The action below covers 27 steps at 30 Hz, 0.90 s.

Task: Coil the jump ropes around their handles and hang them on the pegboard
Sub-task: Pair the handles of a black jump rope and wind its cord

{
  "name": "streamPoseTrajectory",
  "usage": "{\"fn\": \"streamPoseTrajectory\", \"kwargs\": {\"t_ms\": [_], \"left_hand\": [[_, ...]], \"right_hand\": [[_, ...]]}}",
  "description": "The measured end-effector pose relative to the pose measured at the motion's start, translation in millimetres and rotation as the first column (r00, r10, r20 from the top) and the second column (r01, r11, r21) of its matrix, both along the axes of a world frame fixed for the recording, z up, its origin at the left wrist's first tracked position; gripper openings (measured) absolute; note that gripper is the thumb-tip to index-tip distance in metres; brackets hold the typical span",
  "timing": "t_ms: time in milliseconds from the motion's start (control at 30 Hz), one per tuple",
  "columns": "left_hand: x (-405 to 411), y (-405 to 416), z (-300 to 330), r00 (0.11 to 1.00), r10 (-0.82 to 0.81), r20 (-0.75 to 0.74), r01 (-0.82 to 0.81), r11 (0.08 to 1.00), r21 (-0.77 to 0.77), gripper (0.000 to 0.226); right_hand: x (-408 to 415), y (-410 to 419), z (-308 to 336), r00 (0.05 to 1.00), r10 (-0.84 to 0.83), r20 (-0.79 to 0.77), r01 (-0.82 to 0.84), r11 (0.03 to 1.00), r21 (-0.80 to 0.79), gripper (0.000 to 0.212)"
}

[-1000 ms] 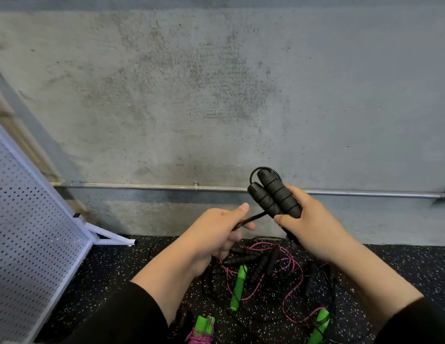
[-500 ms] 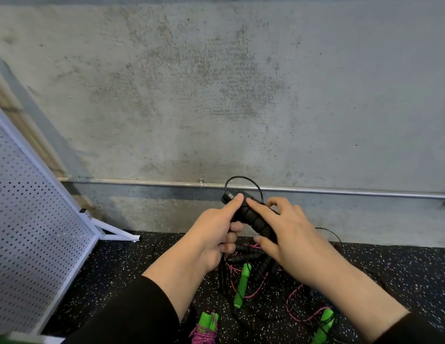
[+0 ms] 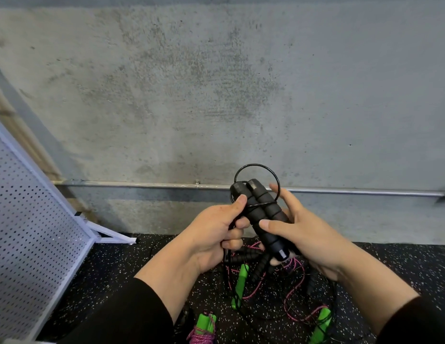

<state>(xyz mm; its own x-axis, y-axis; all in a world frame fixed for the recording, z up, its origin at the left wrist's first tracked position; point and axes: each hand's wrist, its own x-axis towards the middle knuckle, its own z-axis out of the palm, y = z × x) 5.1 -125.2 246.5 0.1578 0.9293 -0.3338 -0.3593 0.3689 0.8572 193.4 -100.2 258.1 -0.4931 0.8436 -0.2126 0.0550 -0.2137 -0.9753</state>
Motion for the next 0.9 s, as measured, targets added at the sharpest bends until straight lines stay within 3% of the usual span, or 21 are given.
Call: {"fn": "streamPoseTrajectory", "kwargs": {"t_ms": [100, 200, 367, 467, 567, 667, 733, 800, 900], "left_hand": [[-0.2, 1.5, -1.1, 0.999, 0.033, 0.013, -0.033, 0.999, -0.018, 0.03], [0.7, 1.4, 0.3, 0.998, 0.056, 0.012, -0.056, 0.998, -0.024, 0.034], [1.7, 1.6, 3.8, 0.997, 0.067, -0.039, -0.069, 0.995, -0.067, 0.067], [2.2, 0.0, 6.2, 1.0, 0.0, -0.026, -0.001, 0.997, -0.072, 0.078], [3.3, 0.4, 2.6, 0.995, 0.051, -0.084, -0.056, 0.997, -0.06, 0.059], [4.6, 1.6, -1.6, 0.994, 0.098, -0.058, -0.099, 0.995, -0.011, 0.038], [4.2, 2.1, -0.7, 0.994, 0.098, -0.056, -0.097, 0.995, 0.024, 0.034], [4.1, 1.7, 1.2, 0.994, 0.095, -0.062, -0.092, 0.995, 0.048, 0.031], [6.3, -0.1, 2.6, 0.994, 0.068, -0.091, -0.061, 0.995, 0.079, 0.031]], "right_hand": [[-1.3, 0.4, -1.2, 1.0, -0.008, -0.019, 0.01, 0.995, 0.095, 0.072], [-4.6, -1.0, -2.4, 0.999, -0.037, -0.034, 0.041, 0.99, 0.135, 0.044], [-5.4, 2.0, -1.2, 0.994, -0.103, 0.029, 0.098, 0.986, 0.138, 0.03], [-5.1, 3.3, 1.5, 0.988, -0.116, 0.098, 0.087, 0.962, 0.26, 0.031], [-7.0, 2.0, 2.0, 0.962, -0.111, 0.251, -0.019, 0.885, 0.466, 0.029], [-5.8, 4.1, -2.9, 0.953, -0.135, 0.271, -0.018, 0.868, 0.496, 0.03], [-6.8, 1.9, -0.6, 0.976, -0.168, 0.136, 0.112, 0.931, 0.348, 0.037], [-5.8, 1.8, 3.5, 0.975, -0.221, -0.003, 0.221, 0.975, 0.039, 0.055], [-2.7, -1.0, 10.5, 0.998, -0.067, -0.007, 0.064, 0.971, -0.228, 0.053]]}}
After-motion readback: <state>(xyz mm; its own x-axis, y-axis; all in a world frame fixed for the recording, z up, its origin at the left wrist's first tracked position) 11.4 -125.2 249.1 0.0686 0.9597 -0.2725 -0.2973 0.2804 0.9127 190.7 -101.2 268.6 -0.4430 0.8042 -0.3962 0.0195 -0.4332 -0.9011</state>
